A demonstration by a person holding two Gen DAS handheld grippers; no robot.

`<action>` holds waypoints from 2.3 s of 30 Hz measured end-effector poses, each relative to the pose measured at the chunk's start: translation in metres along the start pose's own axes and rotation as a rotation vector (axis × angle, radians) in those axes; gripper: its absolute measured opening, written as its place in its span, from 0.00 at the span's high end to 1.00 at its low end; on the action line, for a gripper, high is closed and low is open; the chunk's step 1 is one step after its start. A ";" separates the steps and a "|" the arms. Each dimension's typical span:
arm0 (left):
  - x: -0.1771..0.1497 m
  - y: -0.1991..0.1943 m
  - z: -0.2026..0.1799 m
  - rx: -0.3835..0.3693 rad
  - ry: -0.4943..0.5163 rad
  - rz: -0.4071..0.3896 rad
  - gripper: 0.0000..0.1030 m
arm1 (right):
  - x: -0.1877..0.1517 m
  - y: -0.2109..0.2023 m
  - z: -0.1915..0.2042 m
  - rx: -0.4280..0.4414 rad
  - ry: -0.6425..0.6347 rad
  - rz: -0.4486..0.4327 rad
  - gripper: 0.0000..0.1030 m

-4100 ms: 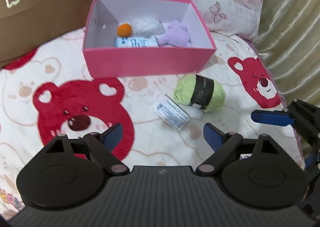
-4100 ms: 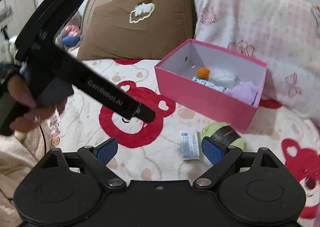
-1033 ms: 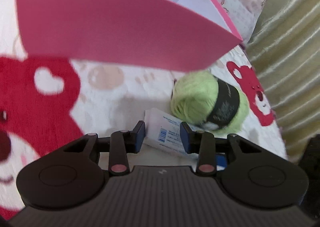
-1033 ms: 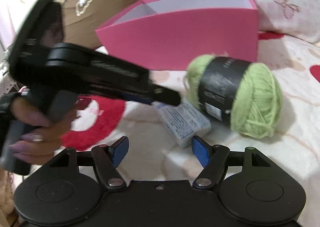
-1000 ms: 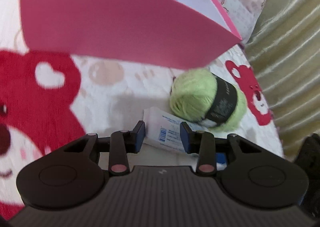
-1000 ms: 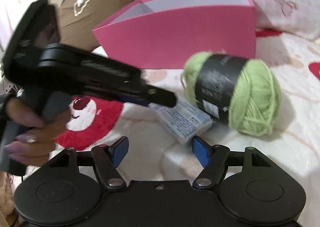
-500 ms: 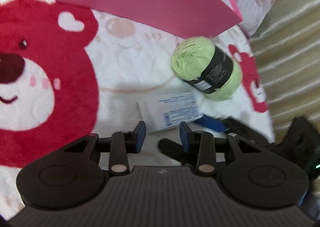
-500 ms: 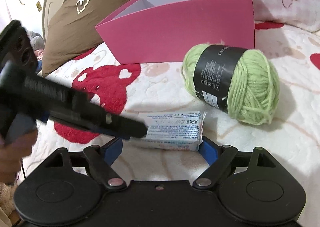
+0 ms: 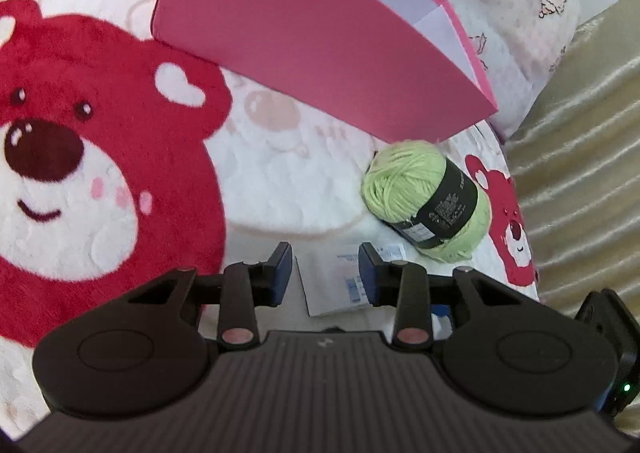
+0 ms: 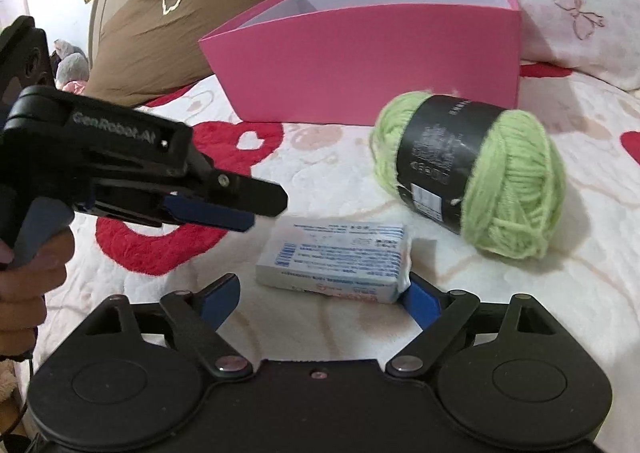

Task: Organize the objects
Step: 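Close the left gripper on the medicine box and lift it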

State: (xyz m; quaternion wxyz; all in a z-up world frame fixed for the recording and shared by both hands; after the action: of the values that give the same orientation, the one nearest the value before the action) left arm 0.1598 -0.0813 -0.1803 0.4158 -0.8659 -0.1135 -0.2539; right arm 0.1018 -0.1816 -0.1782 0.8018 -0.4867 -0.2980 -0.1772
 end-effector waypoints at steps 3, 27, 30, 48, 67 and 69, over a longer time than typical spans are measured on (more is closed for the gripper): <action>-0.003 0.008 -0.003 -0.044 -0.014 0.006 0.70 | 0.002 0.002 -0.001 -0.003 -0.003 0.002 0.13; -0.014 0.027 0.001 -0.075 -0.005 0.016 0.72 | 0.004 0.018 0.008 -0.210 -0.041 0.035 0.19; -0.012 0.023 -0.005 -0.064 0.008 0.026 0.72 | 0.005 0.013 0.008 -0.204 -0.018 0.027 0.20; 0.001 -0.038 -0.046 -0.009 0.152 0.042 0.71 | 0.018 -0.028 0.034 -0.150 0.061 -0.010 0.20; 0.006 -0.087 -0.072 0.010 0.160 0.094 0.68 | 0.031 -0.073 0.070 -0.125 0.009 0.032 0.16; 0.006 -0.091 -0.073 0.021 0.155 0.101 0.67 | 0.033 -0.076 0.075 -0.118 -0.009 0.035 0.14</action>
State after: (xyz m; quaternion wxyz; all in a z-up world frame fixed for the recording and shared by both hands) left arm 0.1029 -0.0811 -0.0782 0.4448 -0.8438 -0.0401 -0.2976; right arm 0.0601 -0.1501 -0.0789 0.7734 -0.5390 -0.2822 -0.1779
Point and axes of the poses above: each gripper's, at about its wrist camera, not at the fingertips, and y roughly the way its jaws point, z to its left, x to its top, the point moved 4 cm from there along y, roughly the way its jaws point, and after that the axes turned 10 degrees about y, right-handed, at the moved point
